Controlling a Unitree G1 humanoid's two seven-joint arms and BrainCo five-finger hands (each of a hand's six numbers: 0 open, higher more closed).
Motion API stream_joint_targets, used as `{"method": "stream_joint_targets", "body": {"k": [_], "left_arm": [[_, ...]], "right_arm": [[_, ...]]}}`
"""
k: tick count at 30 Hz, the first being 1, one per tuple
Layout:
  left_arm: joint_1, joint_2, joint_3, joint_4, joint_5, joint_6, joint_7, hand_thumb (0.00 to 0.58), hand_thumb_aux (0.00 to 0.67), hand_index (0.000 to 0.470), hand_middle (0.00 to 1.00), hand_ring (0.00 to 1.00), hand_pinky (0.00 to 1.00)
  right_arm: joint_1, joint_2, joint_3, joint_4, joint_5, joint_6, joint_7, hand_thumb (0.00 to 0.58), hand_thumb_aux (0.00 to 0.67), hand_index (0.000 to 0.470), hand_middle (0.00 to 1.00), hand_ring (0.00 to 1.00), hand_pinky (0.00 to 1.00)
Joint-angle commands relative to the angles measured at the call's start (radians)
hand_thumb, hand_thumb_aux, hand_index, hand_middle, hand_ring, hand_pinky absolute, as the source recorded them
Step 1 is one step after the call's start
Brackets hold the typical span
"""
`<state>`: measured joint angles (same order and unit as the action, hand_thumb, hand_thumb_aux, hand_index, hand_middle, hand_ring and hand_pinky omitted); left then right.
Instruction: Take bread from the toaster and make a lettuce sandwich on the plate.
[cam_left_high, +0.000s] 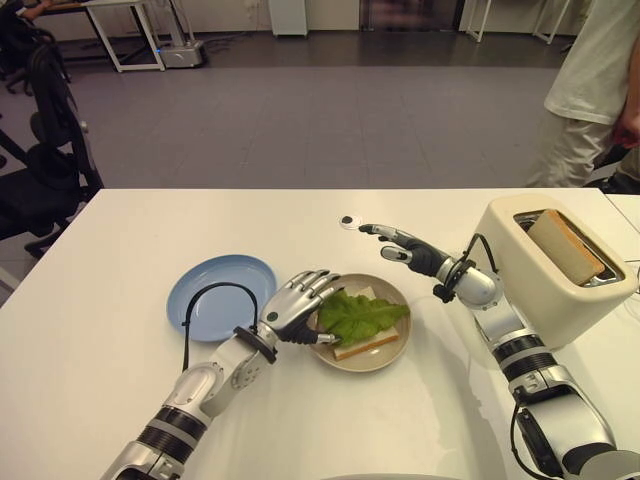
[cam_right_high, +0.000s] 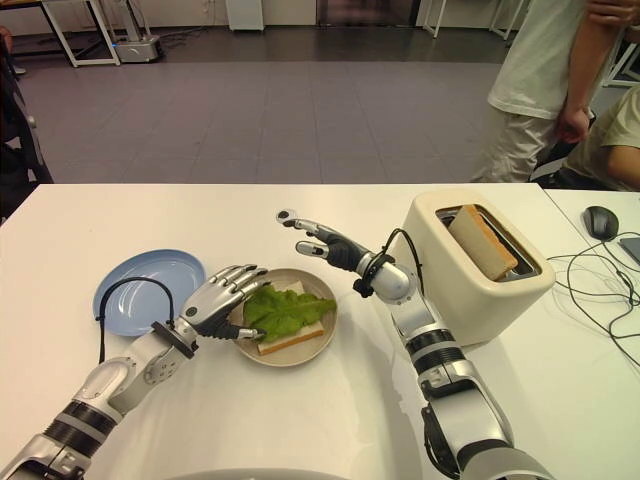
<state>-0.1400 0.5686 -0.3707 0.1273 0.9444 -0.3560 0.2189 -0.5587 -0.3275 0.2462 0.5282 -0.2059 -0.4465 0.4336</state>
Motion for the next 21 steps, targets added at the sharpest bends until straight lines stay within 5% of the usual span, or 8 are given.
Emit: {"method": "stream_joint_targets", "body": {"k": [1, 6, 12, 16, 21], "left_arm": [[0.020, 0.029, 0.026, -0.038, 0.004, 0.009, 0.001, 0.000, 0.000, 0.000, 0.00, 0.00, 0.00], [0.036, 0.039, 0.046, -0.099, 0.005, 0.025, -0.014, 0.000, 0.000, 0.000, 0.00, 0.00, 0.00], [0.012, 0.001, 0.017, -0.061, -0.012, 0.012, -0.010, 0.000, 0.000, 0.000, 0.00, 0.00, 0.00], [-0.012, -0.020, 0.013, -0.021, -0.028, -0.009, -0.005, 0.000, 0.000, 0.000, 0.00, 0.00, 0.00], [-0.023, -0.024, 0.011, 0.005, -0.027, -0.019, 0.004, 0.000, 0.000, 0.000, 0.00, 0.00, 0.00]], "right_arm": [[-0.001, -0.017, 0.001, -0.005, -0.009, -0.010, 0.016, 0.000, 0.000, 0.000, 0.00, 0.00, 0.00], [0.050, -0.151, -0.061, -0.189, -0.064, -0.050, -0.011, 0.000, 0.000, 0.000, 0.00, 0.00, 0.00], [0.135, -0.441, -0.368, -0.559, -0.075, 0.007, -0.005, 0.000, 0.000, 0.000, 0.00, 0.00, 0.00], [0.223, -0.625, -0.534, -0.557, -0.126, 0.032, 0.017, 0.000, 0.000, 0.000, 0.00, 0.00, 0.00], [0.367, -0.772, -0.564, -0.392, -0.232, 0.060, 0.033, 0.000, 0.000, 0.000, 0.00, 0.00, 0.00]]}}
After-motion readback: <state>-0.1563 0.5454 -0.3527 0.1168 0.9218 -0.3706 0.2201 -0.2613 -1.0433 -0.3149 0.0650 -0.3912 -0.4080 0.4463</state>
